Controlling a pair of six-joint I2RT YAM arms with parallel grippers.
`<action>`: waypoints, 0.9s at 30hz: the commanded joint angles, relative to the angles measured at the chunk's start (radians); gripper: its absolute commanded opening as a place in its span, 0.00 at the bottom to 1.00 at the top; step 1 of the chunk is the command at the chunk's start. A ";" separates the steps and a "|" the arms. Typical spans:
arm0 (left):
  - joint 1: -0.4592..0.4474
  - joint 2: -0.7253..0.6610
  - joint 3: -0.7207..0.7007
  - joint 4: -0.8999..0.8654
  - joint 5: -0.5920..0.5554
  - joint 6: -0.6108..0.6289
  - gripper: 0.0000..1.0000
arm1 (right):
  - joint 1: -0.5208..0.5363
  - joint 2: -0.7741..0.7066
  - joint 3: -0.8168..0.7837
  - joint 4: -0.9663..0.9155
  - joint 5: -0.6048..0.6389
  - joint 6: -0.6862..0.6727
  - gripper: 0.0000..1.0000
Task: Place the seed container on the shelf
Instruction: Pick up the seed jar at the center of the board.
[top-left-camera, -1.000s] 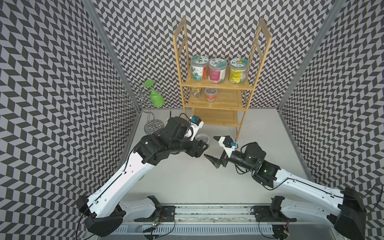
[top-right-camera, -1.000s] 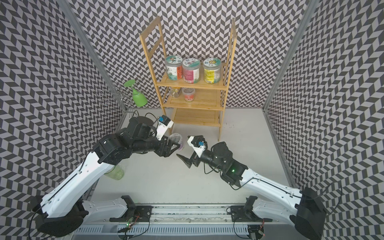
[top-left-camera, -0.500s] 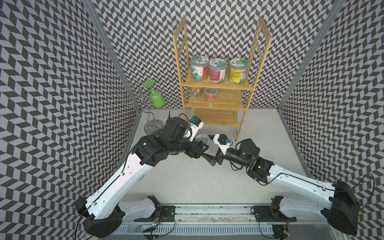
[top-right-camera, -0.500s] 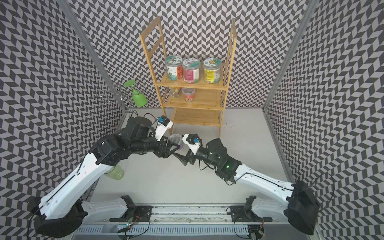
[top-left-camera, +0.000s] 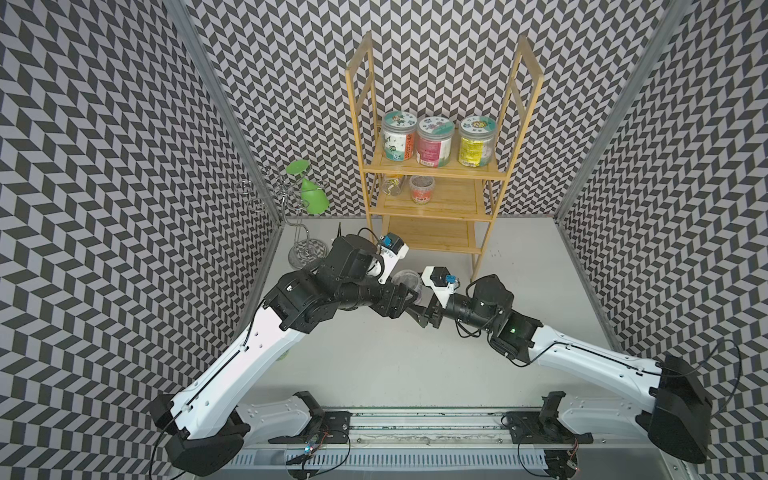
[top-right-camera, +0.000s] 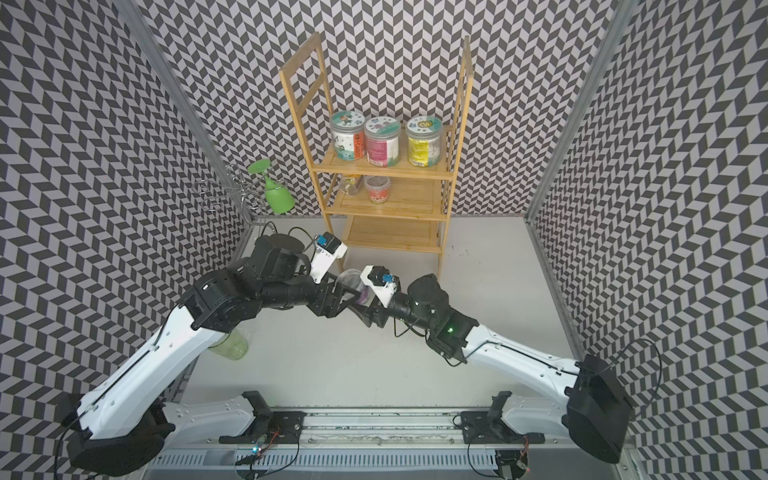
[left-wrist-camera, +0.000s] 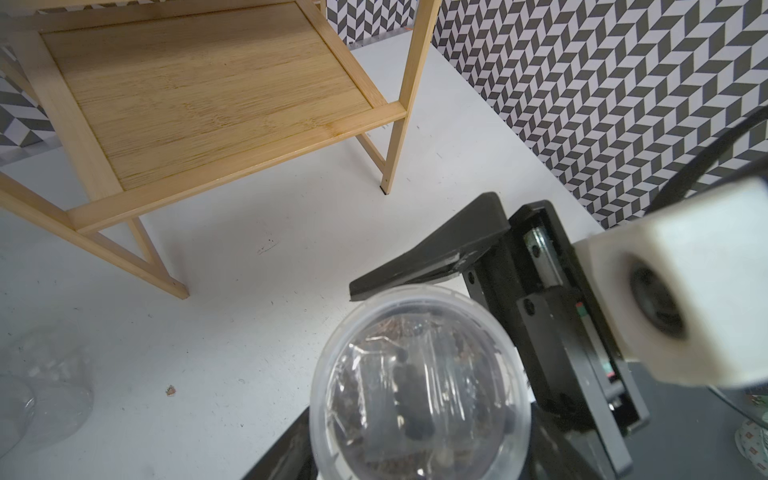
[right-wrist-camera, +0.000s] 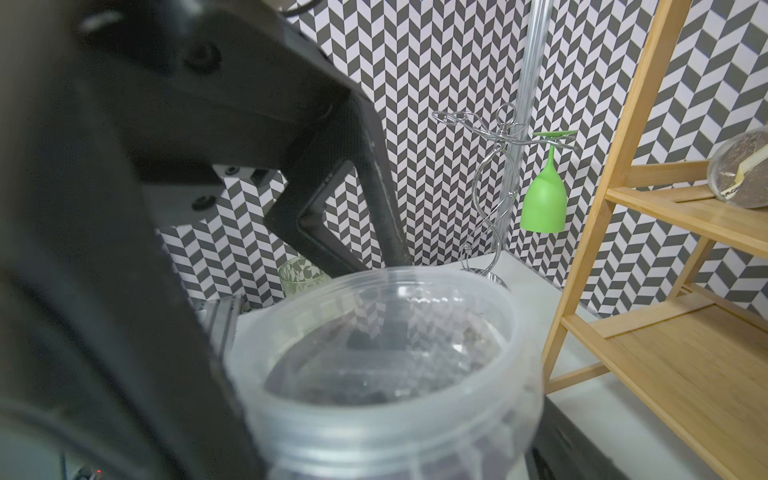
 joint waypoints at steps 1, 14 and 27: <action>-0.004 -0.025 -0.004 -0.005 -0.010 0.019 0.73 | 0.005 -0.008 0.029 0.054 0.007 0.003 0.84; -0.004 -0.022 -0.007 -0.009 -0.033 0.023 0.73 | 0.005 -0.020 0.042 0.019 0.024 0.001 0.65; -0.006 -0.037 0.027 -0.014 -0.109 0.021 0.99 | 0.003 -0.037 0.022 0.017 0.058 0.019 0.58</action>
